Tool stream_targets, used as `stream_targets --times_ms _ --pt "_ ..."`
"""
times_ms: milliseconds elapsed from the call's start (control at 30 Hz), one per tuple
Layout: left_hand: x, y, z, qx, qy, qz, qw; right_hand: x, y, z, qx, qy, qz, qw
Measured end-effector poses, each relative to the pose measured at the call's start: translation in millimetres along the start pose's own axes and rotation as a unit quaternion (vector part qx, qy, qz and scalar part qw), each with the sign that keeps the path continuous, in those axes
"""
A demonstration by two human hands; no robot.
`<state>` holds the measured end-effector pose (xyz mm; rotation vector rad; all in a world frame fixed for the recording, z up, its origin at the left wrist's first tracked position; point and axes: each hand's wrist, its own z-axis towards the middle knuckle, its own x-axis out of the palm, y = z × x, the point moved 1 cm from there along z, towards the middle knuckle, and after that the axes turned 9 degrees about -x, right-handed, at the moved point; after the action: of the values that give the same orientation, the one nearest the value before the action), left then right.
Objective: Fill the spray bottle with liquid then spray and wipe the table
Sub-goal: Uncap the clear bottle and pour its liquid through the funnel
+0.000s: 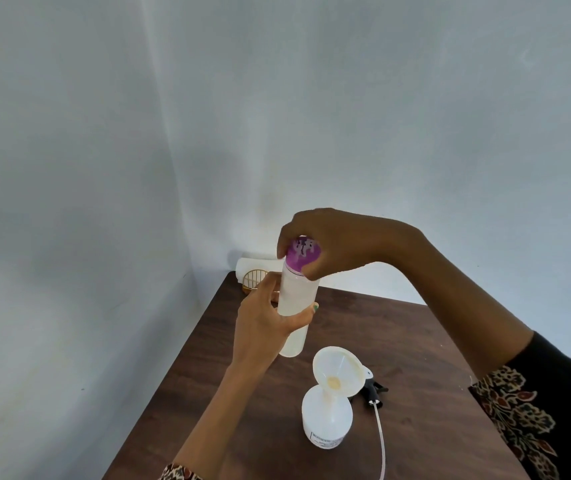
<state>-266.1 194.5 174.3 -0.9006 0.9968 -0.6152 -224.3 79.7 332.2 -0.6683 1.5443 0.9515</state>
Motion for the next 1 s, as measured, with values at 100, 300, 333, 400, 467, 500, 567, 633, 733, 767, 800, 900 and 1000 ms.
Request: stream_targets --times_ms 100,300,333,400,467,500,567,633,733,767,800,900,1000 --pt "1 0 0 0.004 -0.004 0.003 1.0 0 1 0 0.024 -0.025 -0.021 0.999" --pt "1 -1 0 0.002 -0.002 0.004 1.0 7 -3 3 0.048 -0.075 -0.079 0.993" --pt "1 0 0 0.001 -0.001 0.003 1.0 5 -4 1 0.021 -0.054 -0.043 0.997" --pt "2 1 0 -0.001 0.0 0.001 1.0 1 -5 -1 -0.014 -0.007 0.009 1.0" --pt "3 2 2 -0.002 0.001 0.001 1.0 1 -7 -2 -0.006 -0.01 0.027 1.0" --pt "4 2 2 -0.001 0.001 0.001 1.0 3 -8 -1 0.015 -0.028 0.01 0.999" --pt "5 2 3 0.003 0.005 -0.005 1.0 7 -10 1 0.072 -0.049 -0.062 0.994" --pt "8 4 4 0.0 0.014 -0.011 1.0 11 -11 3 0.09 -0.065 -0.112 0.987" --pt "10 6 5 0.009 0.023 -0.006 1.0 9 -12 1 0.026 -0.08 -0.089 0.992" --pt "11 7 5 0.011 0.023 -0.003 1.0 6 -13 -1 0.004 -0.077 -0.081 0.994" --pt "12 8 6 0.01 0.023 -0.003 1.0 3 -14 -2 -0.014 -0.079 -0.074 0.994" --pt "14 10 8 0.004 0.02 -0.015 1.0 -10 -17 -6 -0.049 -0.128 -0.046 0.989" --pt "15 11 9 0.012 0.021 -0.024 0.999 -19 -27 -15 -0.062 -0.203 0.049 0.976"
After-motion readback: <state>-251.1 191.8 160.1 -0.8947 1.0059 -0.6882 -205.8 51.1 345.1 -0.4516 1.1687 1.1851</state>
